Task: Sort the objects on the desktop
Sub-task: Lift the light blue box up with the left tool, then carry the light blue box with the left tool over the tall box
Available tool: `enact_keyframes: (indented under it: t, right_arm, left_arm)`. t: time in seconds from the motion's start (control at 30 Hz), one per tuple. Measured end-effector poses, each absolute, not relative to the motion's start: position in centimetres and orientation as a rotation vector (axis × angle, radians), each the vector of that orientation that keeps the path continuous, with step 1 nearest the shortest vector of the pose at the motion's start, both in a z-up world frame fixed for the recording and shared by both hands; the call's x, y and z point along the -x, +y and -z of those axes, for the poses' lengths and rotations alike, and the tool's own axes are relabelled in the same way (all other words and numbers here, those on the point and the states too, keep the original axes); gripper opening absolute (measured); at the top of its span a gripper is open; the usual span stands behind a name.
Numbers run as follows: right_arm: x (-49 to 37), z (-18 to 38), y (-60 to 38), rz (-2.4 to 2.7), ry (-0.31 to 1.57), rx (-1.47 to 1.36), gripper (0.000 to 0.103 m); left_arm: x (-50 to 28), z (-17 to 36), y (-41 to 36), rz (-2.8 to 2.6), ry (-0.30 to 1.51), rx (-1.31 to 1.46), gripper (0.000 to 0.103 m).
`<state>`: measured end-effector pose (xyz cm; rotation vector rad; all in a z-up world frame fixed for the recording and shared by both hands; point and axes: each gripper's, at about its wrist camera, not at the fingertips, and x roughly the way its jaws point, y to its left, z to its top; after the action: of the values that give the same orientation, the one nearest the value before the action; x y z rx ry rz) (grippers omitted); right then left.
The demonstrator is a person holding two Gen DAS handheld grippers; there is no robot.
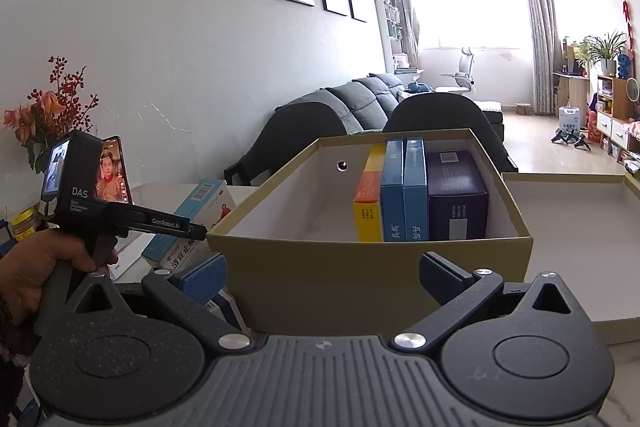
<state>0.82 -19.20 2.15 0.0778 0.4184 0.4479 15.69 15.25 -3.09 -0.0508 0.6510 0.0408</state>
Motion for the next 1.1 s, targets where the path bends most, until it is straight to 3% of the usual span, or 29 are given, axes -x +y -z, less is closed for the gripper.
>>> enact_keyframes:
  t: [1.1]
  right_arm:
    - [-0.5, -3.7, -19.1, -0.458, 0.384, -0.087, 0.103]
  left_arm:
    - [-16.2, -2.9, 15.0, -0.002, 0.537, 0.161, 0.035]
